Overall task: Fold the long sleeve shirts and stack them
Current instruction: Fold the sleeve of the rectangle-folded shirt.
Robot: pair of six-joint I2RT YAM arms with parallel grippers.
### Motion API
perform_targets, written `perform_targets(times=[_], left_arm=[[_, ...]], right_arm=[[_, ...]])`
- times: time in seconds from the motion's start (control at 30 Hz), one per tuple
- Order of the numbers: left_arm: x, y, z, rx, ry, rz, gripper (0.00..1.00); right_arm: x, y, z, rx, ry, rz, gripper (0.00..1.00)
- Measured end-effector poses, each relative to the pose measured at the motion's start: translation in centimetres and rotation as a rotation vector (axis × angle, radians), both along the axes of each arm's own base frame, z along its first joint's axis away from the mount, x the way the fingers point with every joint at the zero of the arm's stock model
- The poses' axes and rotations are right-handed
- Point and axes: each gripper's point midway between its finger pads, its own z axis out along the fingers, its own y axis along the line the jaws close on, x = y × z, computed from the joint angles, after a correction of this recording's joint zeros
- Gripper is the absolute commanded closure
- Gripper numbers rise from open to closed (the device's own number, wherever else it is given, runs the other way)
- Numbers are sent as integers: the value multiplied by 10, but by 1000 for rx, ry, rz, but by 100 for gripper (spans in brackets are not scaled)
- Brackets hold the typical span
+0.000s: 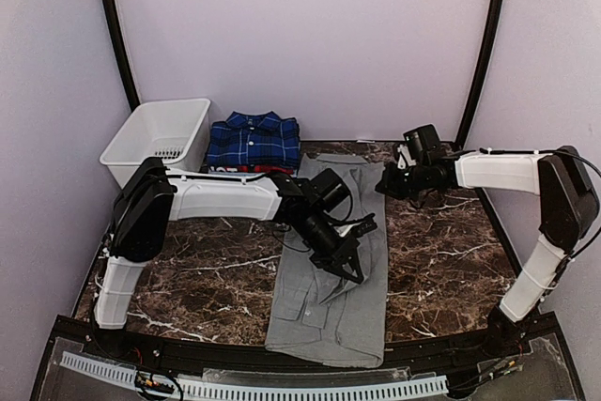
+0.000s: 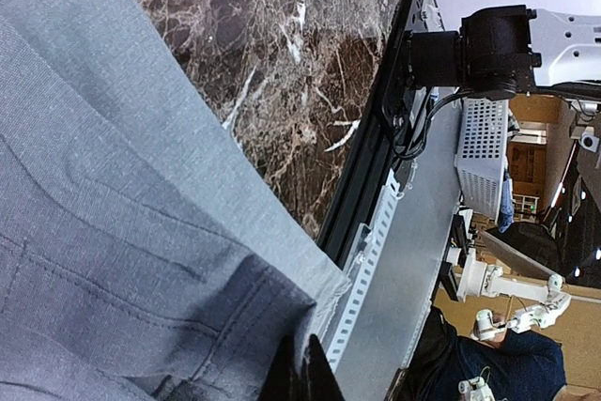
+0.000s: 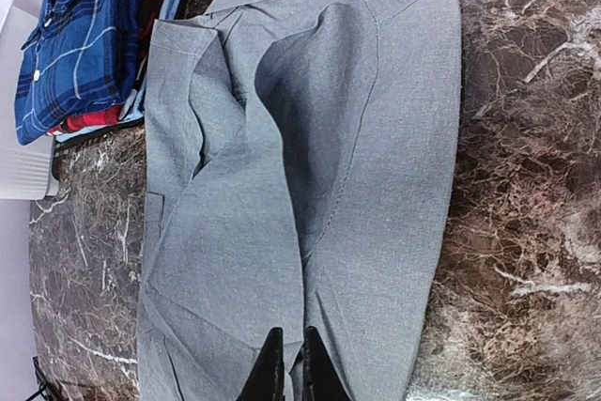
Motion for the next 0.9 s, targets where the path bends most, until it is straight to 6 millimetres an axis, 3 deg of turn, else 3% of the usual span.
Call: perform_targets(times=[0.1,0.33,0.67,0.9], left_arm=[[-2,-6,-2,0,5,11,94],[1,-15,-4,-17,8,50,92],[-1,-20,-6,-29,17,66,96],[-13,-24,-5,-34,19,41,99]], right_arm=[[-2,0,-1,-6,-2,9,93],[-10,-1,3,-13,-15,26,93],[-23,-5,-1,-21,-6,34,93],[-29,-7,-4,-30,-2,32,93]])
